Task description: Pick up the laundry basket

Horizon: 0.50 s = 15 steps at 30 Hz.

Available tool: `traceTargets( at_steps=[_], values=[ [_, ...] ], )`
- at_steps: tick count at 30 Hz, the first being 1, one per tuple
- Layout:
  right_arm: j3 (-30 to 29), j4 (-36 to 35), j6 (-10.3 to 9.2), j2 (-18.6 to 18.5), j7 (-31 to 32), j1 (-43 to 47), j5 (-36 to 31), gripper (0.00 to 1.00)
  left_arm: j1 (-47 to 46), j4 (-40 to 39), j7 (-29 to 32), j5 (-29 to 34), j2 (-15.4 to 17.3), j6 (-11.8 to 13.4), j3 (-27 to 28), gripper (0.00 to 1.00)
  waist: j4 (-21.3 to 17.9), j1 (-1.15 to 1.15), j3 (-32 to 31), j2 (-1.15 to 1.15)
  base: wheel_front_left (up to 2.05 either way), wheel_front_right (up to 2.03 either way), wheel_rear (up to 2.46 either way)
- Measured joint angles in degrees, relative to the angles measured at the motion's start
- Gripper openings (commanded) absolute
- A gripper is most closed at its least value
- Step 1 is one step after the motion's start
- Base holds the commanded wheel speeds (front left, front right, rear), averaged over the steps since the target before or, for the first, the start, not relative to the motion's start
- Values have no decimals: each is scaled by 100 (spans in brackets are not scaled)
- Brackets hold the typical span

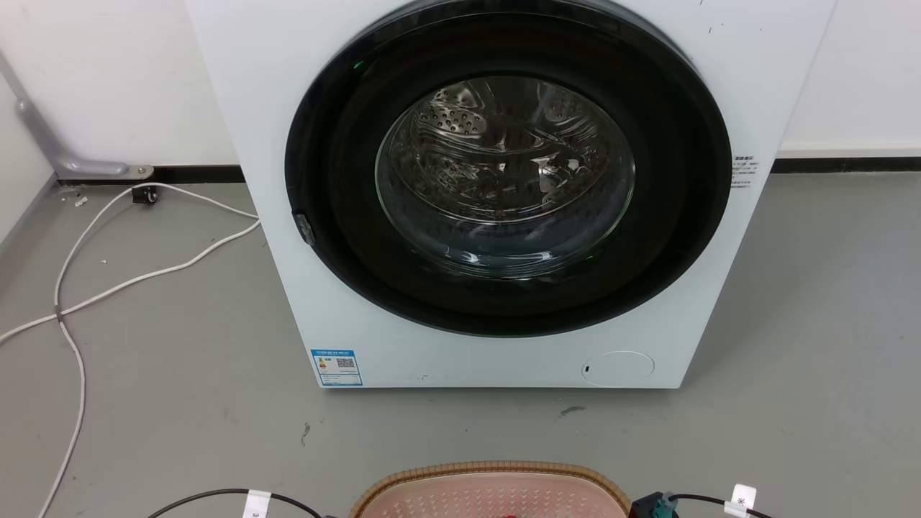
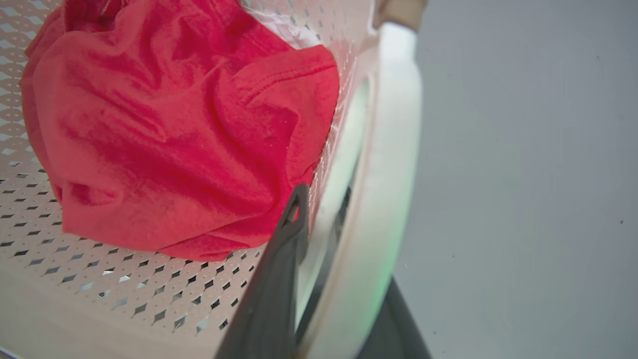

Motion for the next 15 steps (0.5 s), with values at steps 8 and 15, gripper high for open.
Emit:
traceTargets(
  at_steps=[8, 15],
  values=[
    [185, 7, -1, -5, 15, -32, 154, 0, -5, 2, 2, -30, 11, 5, -51, 0, -2, 0, 4, 0, 0, 0, 0],
    [337, 18, -1, -25, 13, -80, 289, 0, -12, 1, -3, -78, 12, 5, -89, 0, 3, 0, 5, 0, 0, 0, 0]
  ],
)
